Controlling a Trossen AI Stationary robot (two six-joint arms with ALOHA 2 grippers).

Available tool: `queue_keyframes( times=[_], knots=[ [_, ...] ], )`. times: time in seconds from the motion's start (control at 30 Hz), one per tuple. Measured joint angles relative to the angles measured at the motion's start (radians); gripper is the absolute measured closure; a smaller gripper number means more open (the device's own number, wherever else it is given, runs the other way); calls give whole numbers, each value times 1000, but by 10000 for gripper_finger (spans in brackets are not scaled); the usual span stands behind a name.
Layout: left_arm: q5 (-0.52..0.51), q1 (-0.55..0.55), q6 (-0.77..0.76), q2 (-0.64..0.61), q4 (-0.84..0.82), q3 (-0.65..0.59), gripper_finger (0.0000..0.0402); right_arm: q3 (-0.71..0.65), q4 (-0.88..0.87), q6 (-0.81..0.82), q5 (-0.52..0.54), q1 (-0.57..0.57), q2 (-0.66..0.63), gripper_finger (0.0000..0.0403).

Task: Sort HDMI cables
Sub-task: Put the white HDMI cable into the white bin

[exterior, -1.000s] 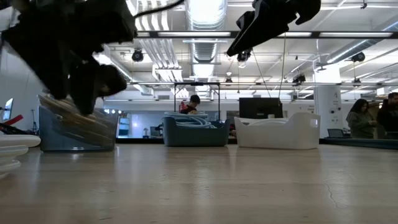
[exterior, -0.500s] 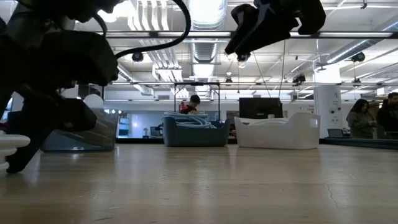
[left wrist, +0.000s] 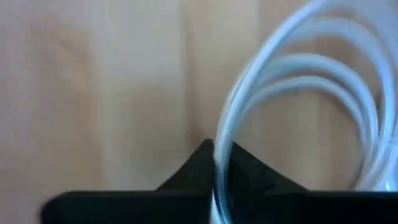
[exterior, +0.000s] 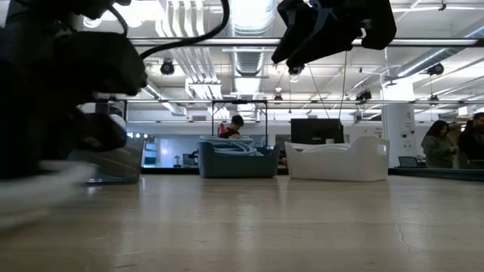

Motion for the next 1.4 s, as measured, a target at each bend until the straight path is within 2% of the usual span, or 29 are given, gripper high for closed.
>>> queue_keyframes(
  times=[0.07,0.17,0.33,0.47,0.63,0.7,0.77,0.83,1.03,1.23,1.4],
  knots=[
    [-66,4,14,-21,-2,0,384,0,14,1,0,0,0,223],
    [-188,9,43,-58,-22,6,375,0,66,0,0,0,0,223],
    [-415,20,180,-121,-82,46,367,0,132,48,0,-20,0,223],
    [-691,31,292,-168,-139,90,378,0,159,177,-1,-46,0,223],
    [-1069,35,523,-207,-166,134,369,0,169,387,-1,-78,0,223],
    [-1192,35,606,-211,-166,147,364,0,181,464,-1,-90,0,223],
    [-1273,36,663,-211,-165,156,364,0,198,519,0,-97,3,223],
    [-1304,37,698,-210,-158,160,368,0,238,553,-1,-103,16,223],
    [-1304,51,722,-210,-94,161,374,0,363,565,-1,-105,93,223],
    [-1308,75,752,-209,-95,160,369,1,385,616,11,-105,117,223],
    [-1314,80,763,-209,-86,149,373,2,374,629,18,-103,84,223]
  ],
)
